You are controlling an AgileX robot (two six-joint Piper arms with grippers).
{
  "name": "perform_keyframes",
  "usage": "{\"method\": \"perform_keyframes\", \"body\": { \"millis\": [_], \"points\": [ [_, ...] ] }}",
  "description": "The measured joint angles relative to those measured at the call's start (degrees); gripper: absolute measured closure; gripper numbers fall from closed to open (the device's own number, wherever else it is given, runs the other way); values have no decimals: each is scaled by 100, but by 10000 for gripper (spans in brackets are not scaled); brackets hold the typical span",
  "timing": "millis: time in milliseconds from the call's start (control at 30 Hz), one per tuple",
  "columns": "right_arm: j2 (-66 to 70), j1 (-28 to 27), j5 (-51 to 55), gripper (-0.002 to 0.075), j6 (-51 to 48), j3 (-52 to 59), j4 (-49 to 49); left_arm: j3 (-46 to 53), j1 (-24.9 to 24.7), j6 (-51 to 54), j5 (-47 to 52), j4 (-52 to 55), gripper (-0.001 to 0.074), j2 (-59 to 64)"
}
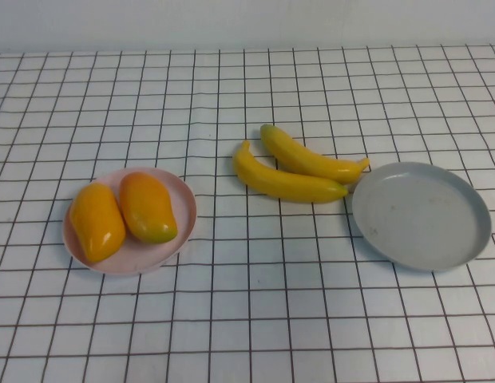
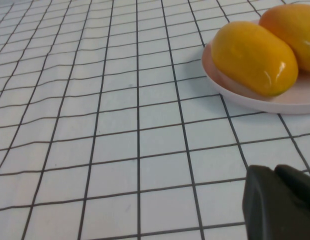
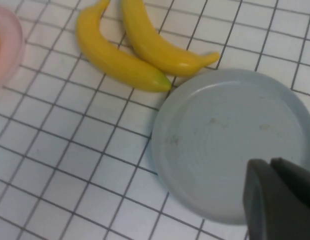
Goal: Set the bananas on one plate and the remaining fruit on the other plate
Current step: Put another type of fruit in the right plate
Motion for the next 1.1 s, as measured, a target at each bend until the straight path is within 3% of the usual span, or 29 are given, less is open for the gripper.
{"method": "perform_keyframes", "body": {
  "millis": [233,300,467,567,767,1100],
  "points": [
    [2179,1161,669,700,0,-1792,-1419,0,0,0,0,0,738,0],
    [2761,1470,865,618,0,-2324,-1683,0,0,0,0,0,738,0],
    [4261,2145,1479,317,-3,-3836,-2239,0,0,0,0,0,738,0],
    [4962,2463,1707,232,-13,-4691,-2421,0,0,0,0,0,738,0],
    [5865,2856,1748,201,-522,-5641,-2288,0,0,0,0,0,738,0],
    [6390,2909,1282,209,-738,-5816,-2001,0,0,0,0,0,738,0]
  ]
}}
